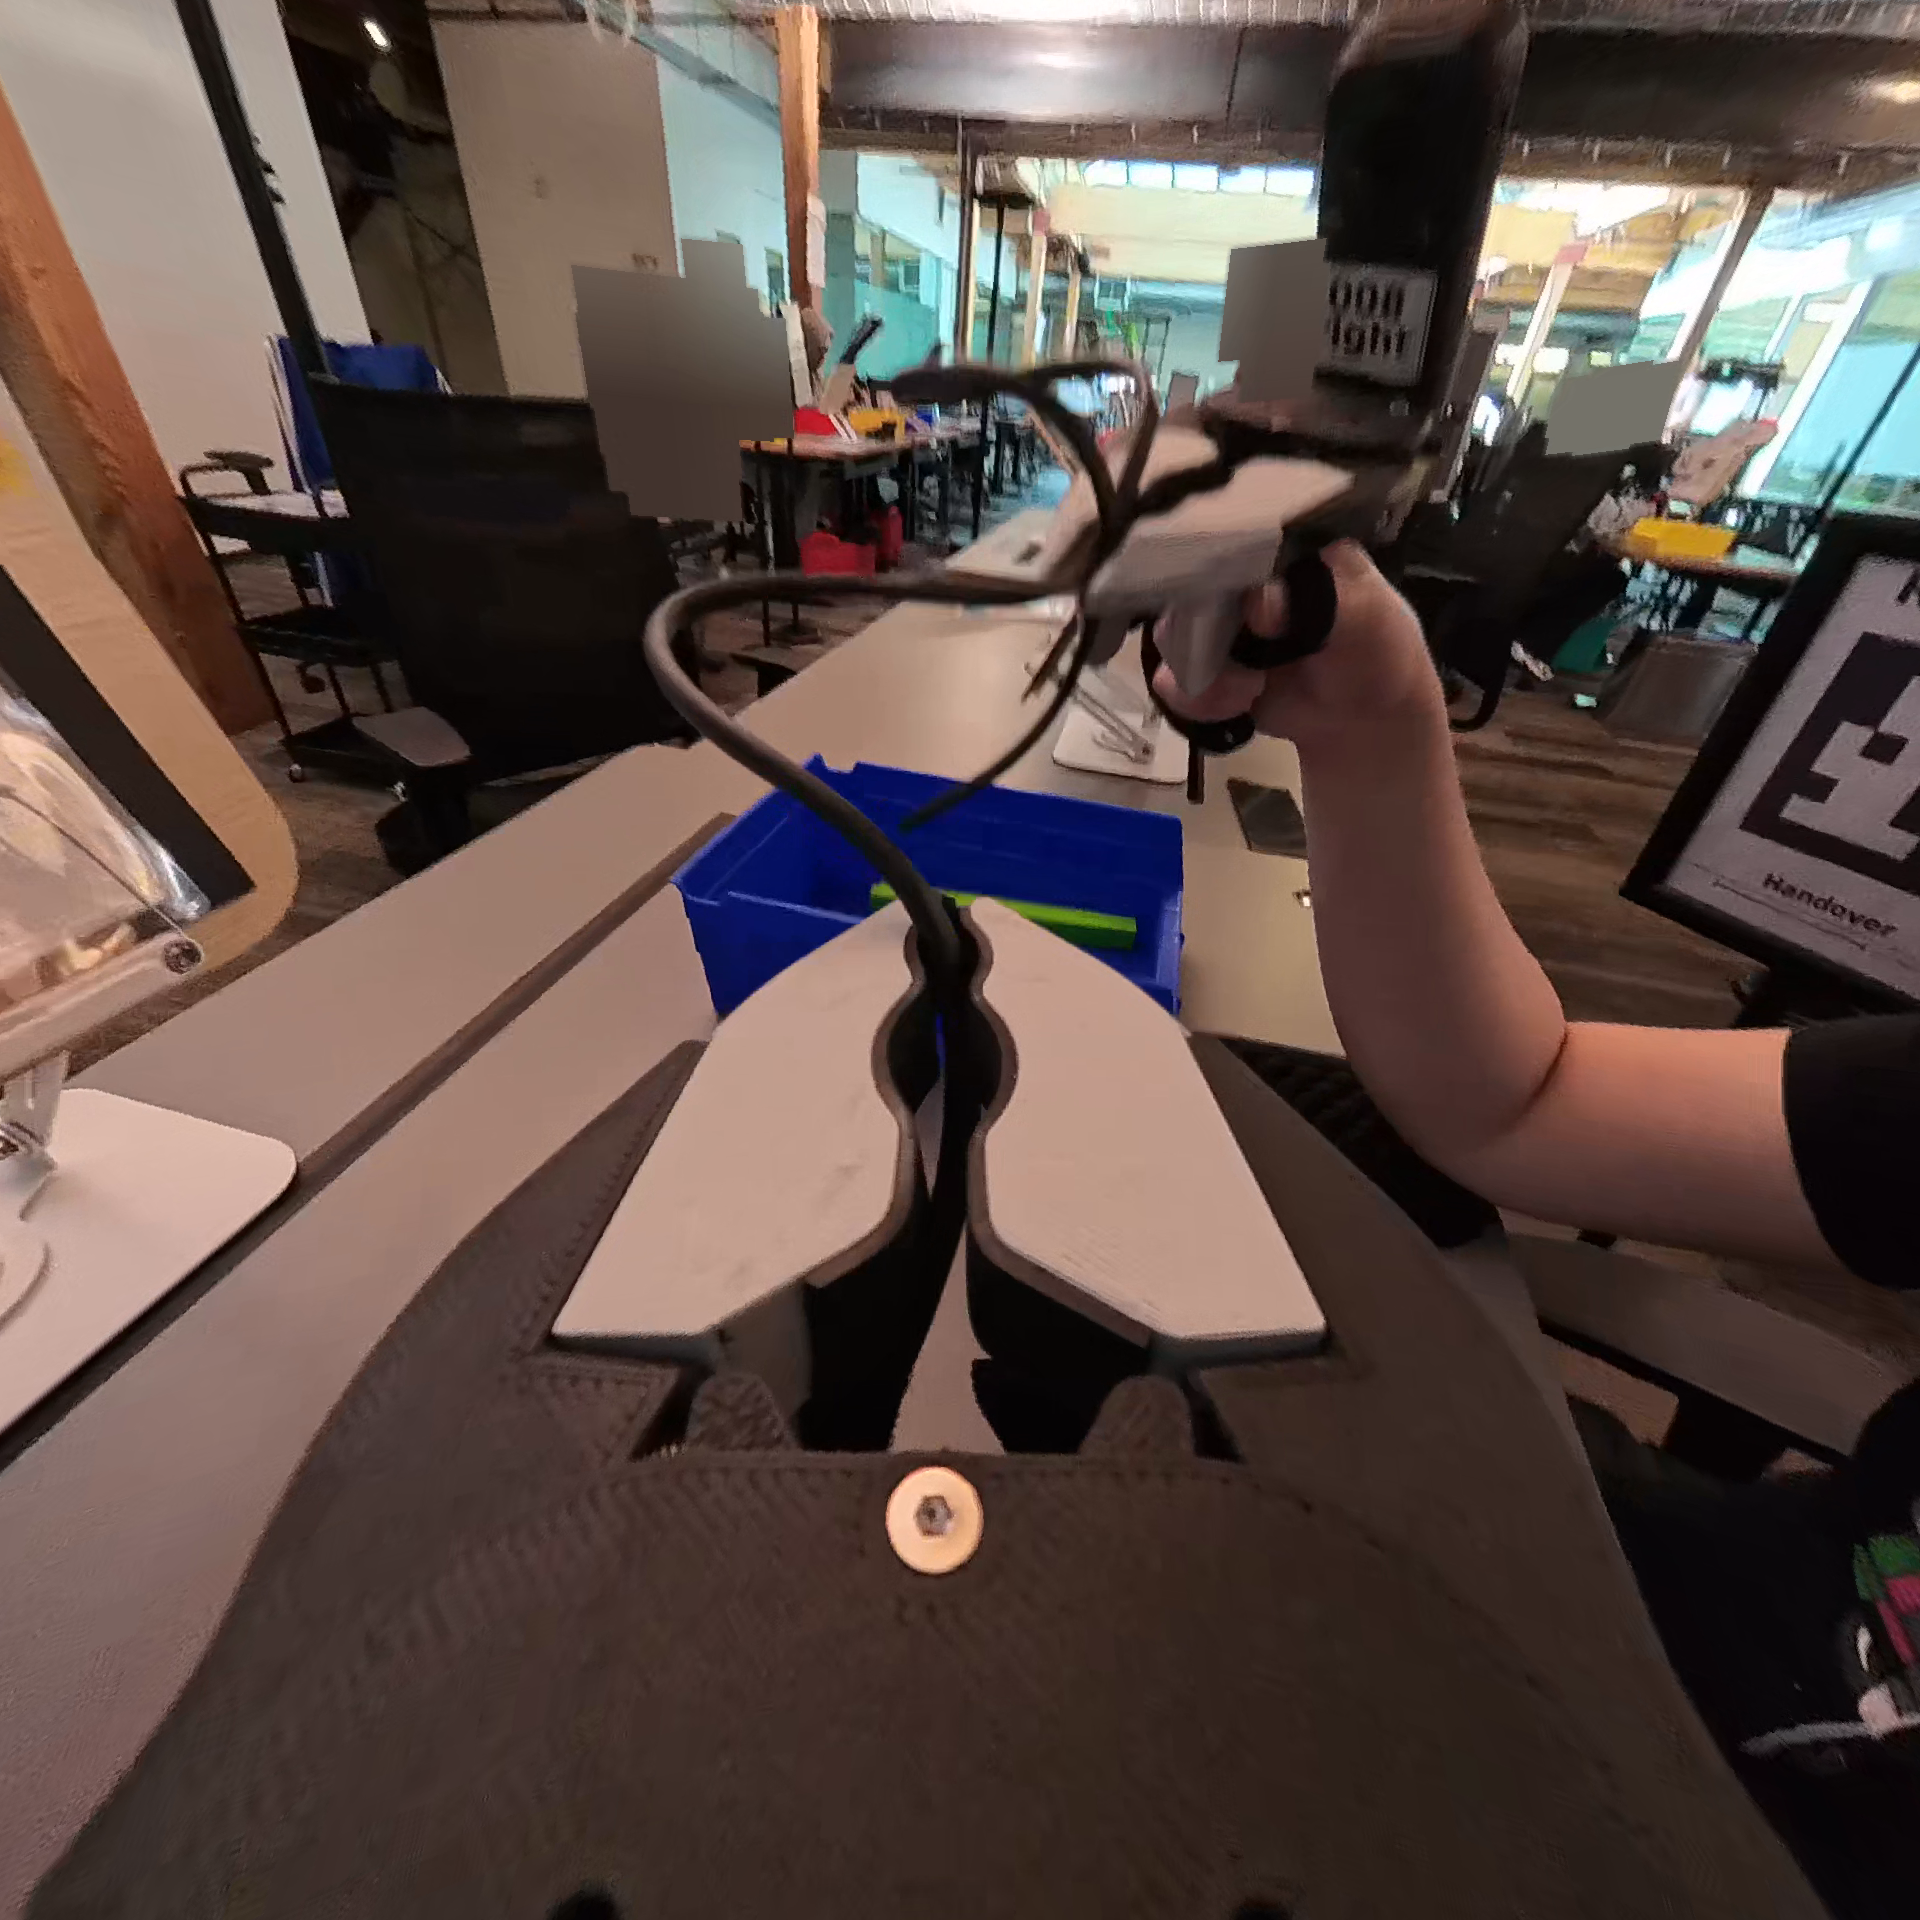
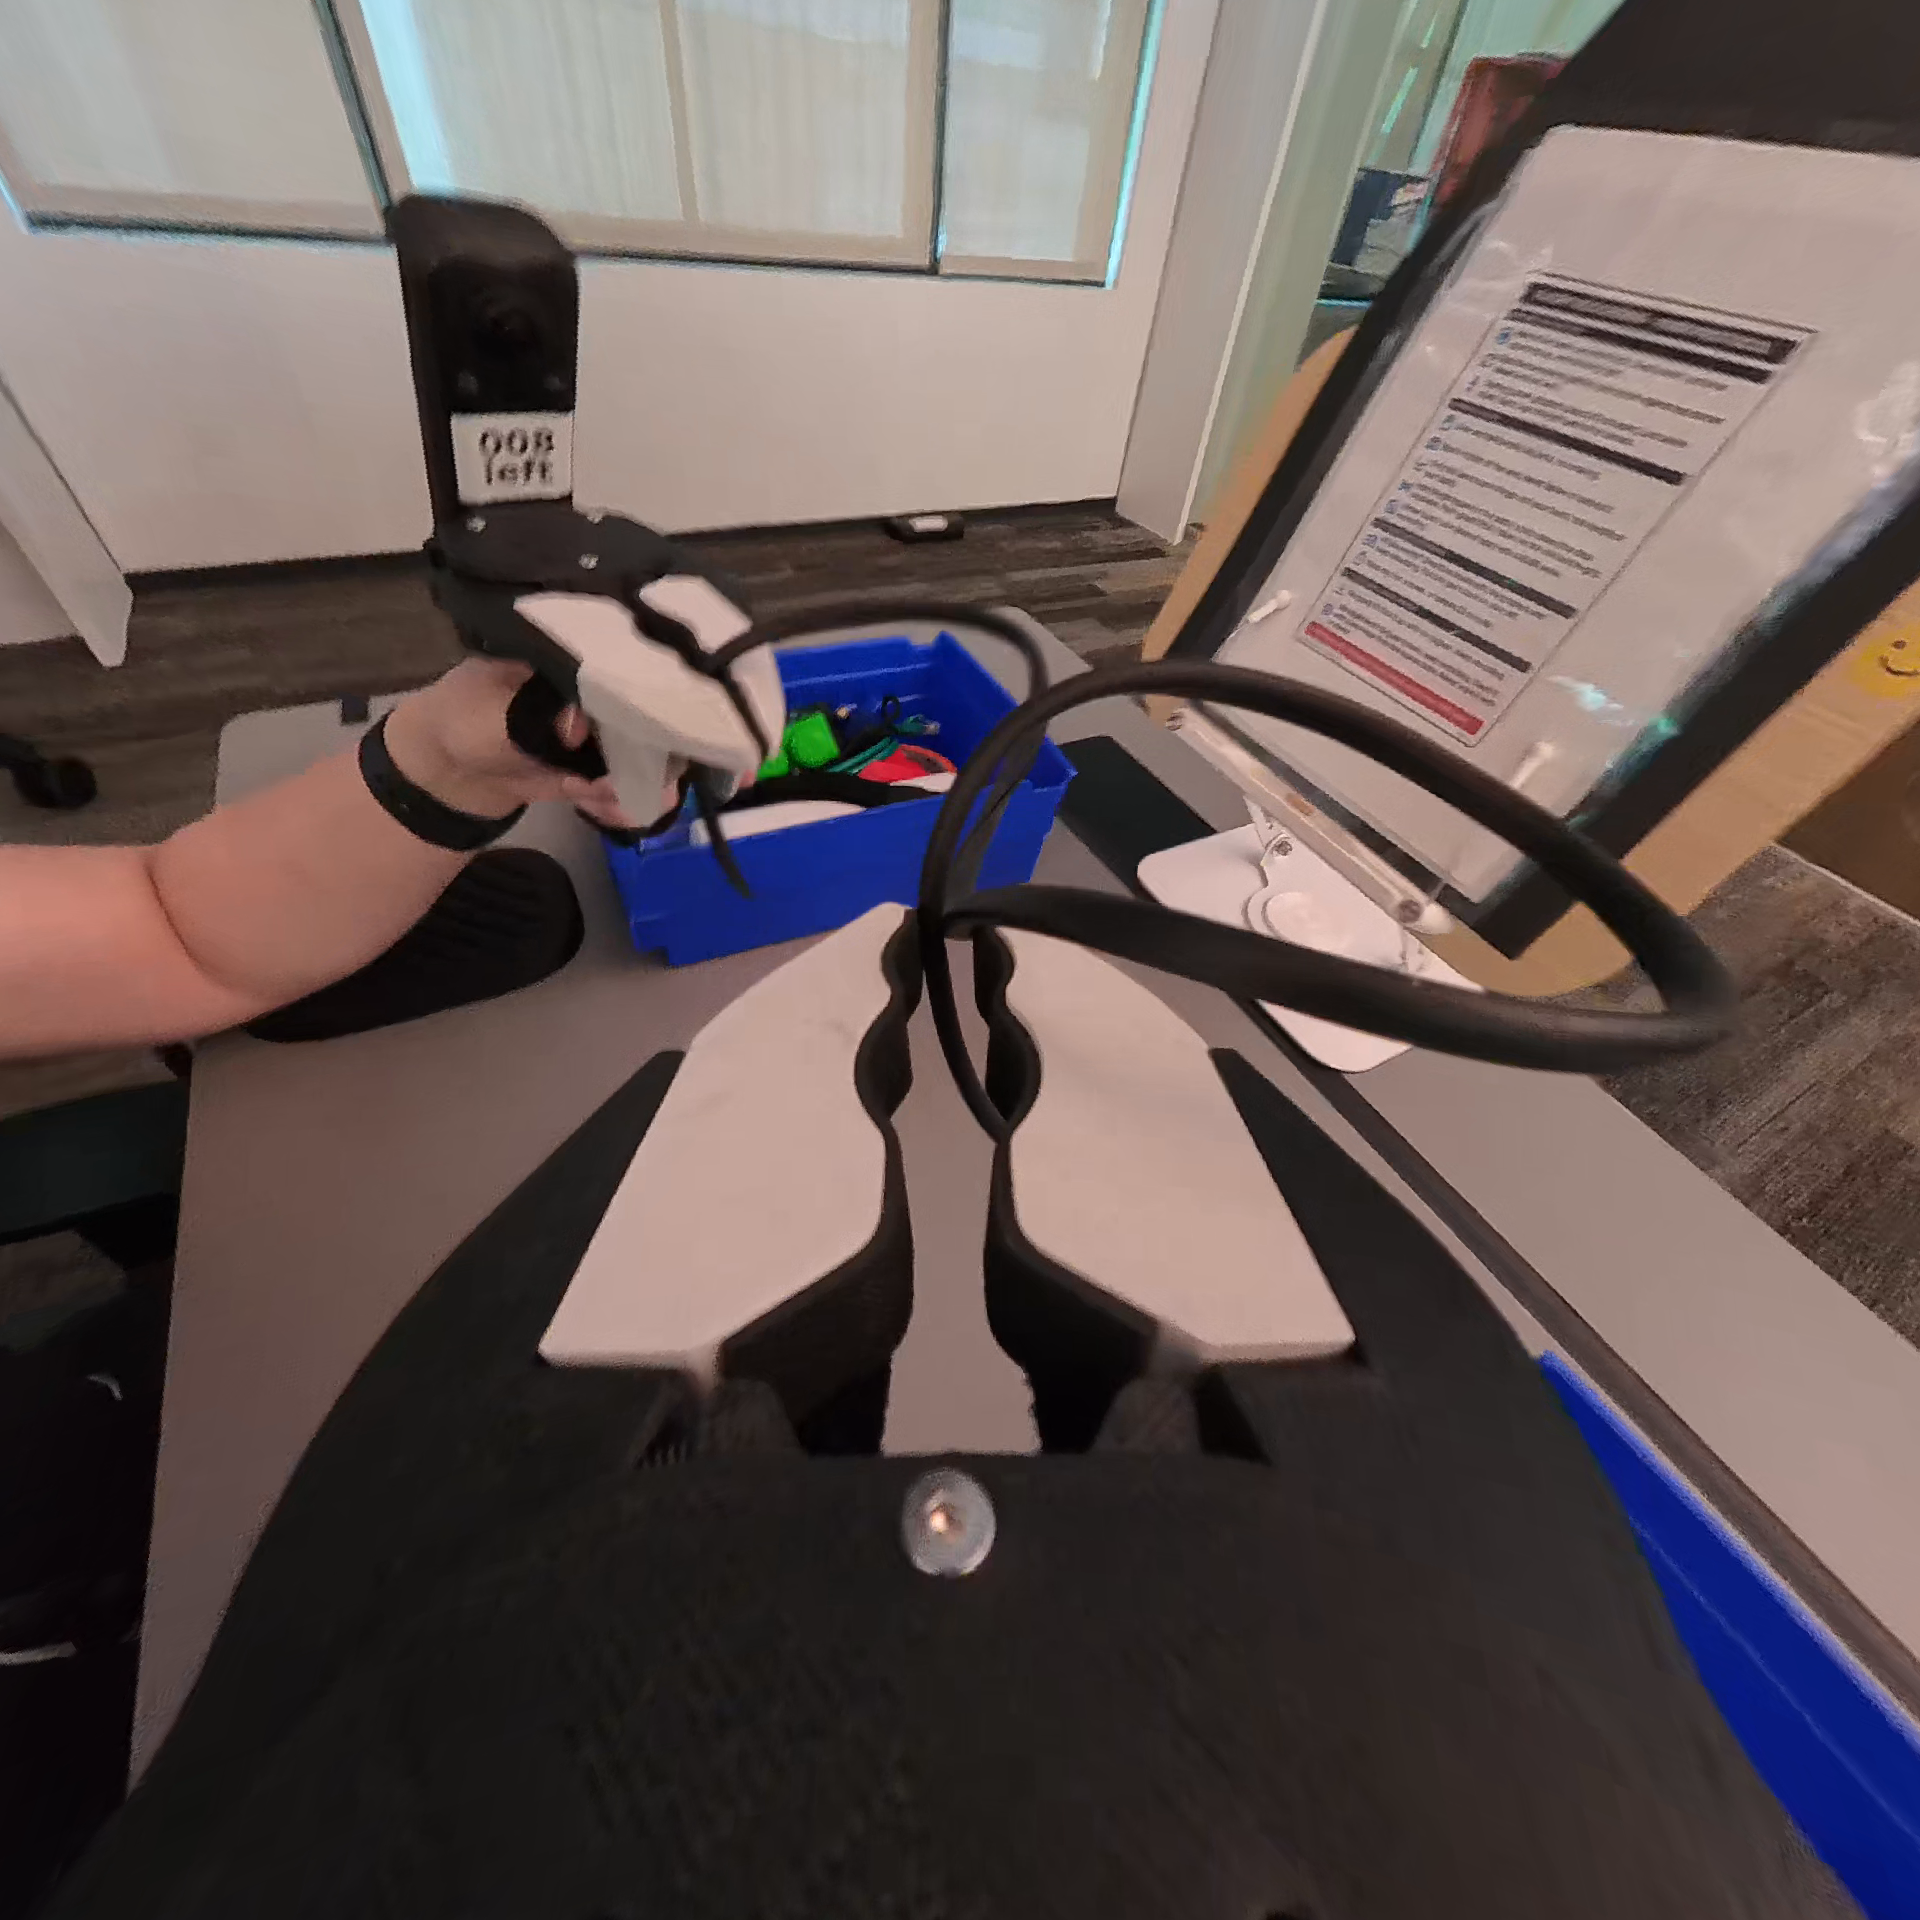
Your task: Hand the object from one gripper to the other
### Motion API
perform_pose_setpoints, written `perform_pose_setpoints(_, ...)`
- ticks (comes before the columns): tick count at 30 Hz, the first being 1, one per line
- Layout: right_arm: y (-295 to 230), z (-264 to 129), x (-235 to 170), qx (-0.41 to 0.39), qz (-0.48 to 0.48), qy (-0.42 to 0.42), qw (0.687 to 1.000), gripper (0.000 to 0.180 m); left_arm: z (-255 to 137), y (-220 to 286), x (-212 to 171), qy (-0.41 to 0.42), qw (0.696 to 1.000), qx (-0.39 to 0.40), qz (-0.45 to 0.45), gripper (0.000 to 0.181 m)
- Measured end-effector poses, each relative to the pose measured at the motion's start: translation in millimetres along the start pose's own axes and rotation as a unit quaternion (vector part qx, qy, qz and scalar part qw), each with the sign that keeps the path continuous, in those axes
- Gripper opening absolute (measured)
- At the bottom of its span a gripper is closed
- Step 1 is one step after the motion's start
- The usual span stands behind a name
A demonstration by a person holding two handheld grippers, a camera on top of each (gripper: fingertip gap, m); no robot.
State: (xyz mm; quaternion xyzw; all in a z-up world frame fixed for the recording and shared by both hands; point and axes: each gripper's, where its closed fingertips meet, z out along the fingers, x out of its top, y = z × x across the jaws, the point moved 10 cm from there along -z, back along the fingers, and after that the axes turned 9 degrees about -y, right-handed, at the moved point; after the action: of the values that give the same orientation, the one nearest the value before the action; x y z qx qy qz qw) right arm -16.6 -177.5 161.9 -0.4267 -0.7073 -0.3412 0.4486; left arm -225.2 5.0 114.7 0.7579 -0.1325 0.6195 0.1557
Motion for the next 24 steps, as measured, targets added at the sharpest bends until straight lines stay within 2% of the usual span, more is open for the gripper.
perform_pose_setpoints(3,-10.1,11.9,0.7,0.023,-0.029,-0.028,0.999,0.01,-8.2,0.1,5.7,0.027,0.999,0.022,-0.003,0.0)
perform_pose_setpoints(7,-14.2,18.3,3.1,0.01,-0.041,-0.031,0.999,0.01,-15.2,1.8,7.2,-0.009,0.999,0.047,0.017,0.0)
perform_pose_setpoints(14,-8.7,-1.6,9.1,-0.018,-0.02,0.04,0.999,0.01,-2.2,10.1,-1.0,-0.06,0.997,-0.037,0.015,0.01)
perform_pose_setpoints(24,-8.5,-15.7,10.7,-0.026,-0.023,0.056,0.998,0.01,22.1,19.3,-14.0,-0.102,0.99,-0.102,0.003,0.02)
